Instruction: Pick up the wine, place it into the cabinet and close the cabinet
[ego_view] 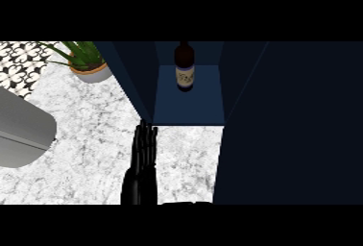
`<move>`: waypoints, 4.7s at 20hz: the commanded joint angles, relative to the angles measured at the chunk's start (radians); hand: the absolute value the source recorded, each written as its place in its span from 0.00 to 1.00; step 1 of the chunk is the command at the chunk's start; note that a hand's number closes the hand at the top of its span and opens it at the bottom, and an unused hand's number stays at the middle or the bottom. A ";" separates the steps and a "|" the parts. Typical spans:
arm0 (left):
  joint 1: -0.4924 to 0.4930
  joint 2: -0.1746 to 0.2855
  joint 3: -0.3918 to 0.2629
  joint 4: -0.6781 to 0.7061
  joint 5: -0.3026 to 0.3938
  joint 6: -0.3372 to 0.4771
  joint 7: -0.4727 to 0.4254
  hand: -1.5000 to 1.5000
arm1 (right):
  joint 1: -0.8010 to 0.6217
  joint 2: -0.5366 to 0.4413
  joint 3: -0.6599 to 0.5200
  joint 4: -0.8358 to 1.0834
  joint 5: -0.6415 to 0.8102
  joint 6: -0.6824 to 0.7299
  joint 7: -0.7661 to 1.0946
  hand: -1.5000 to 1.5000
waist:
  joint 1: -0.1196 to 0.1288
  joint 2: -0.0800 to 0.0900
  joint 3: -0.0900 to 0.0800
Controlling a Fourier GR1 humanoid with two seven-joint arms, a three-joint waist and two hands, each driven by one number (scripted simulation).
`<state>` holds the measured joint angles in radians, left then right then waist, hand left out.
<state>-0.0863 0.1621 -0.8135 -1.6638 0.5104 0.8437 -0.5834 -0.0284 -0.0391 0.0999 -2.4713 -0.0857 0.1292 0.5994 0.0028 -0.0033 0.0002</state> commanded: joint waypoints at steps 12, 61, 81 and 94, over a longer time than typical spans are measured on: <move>0.247 0.264 -0.027 -0.303 -0.030 -0.180 -0.005 0.00 | 0.056 -0.042 0.047 -0.087 -0.149 0.119 0.079 1.00 | -0.003 0.001 0.000; 0.484 0.619 0.730 -0.401 0.447 -0.741 0.115 0.00 | -0.409 0.033 0.829 0.222 0.229 -0.496 0.149 1.00 | 0.023 0.001 -0.004; 0.368 0.549 0.754 -0.335 0.445 -0.732 0.189 0.00 | -1.123 0.039 0.500 0.899 -0.107 -0.630 -0.035 1.00 | 0.031 0.007 -0.002; 0.308 0.466 0.703 -0.357 0.325 -0.642 0.238 0.00 | -1.187 0.039 0.301 1.361 -0.153 -0.459 -0.321 1.00 | 0.021 0.012 -0.001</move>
<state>0.2738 0.6501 -0.0807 -2.0117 0.8738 0.1520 -0.3782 -1.2254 -0.0021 0.4238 -1.2577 -0.2089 -0.3498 0.3943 0.0246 -0.0022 -0.0008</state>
